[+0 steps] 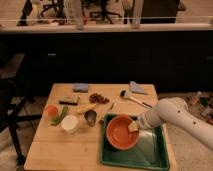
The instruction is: Stack bowls into tray
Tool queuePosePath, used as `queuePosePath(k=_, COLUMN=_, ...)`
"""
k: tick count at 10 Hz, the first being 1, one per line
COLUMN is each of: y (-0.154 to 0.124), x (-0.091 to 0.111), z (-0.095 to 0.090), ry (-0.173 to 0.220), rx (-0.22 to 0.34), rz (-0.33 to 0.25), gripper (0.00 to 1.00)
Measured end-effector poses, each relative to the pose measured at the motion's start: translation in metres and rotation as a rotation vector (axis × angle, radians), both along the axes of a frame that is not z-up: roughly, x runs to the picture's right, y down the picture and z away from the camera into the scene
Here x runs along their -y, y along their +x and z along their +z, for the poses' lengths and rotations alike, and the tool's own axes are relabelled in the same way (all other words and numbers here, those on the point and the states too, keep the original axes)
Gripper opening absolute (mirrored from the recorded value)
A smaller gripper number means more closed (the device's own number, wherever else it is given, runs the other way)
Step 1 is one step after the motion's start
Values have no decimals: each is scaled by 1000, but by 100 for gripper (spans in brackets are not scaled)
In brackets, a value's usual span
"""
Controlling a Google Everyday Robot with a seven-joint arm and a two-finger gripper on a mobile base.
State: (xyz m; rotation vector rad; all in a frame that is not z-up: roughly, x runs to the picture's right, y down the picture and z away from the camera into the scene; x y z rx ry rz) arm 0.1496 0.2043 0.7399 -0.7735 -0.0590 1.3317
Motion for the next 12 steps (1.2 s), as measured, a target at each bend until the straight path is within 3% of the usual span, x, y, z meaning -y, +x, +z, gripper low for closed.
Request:
queuePosePath(k=5, y=27, x=-18, z=15, ry=-33, rx=-27, rz=68, gripper=3)
queuePosePath(k=12, y=26, x=-18, z=16, ry=-37, rx=-29, rz=72, gripper=4)
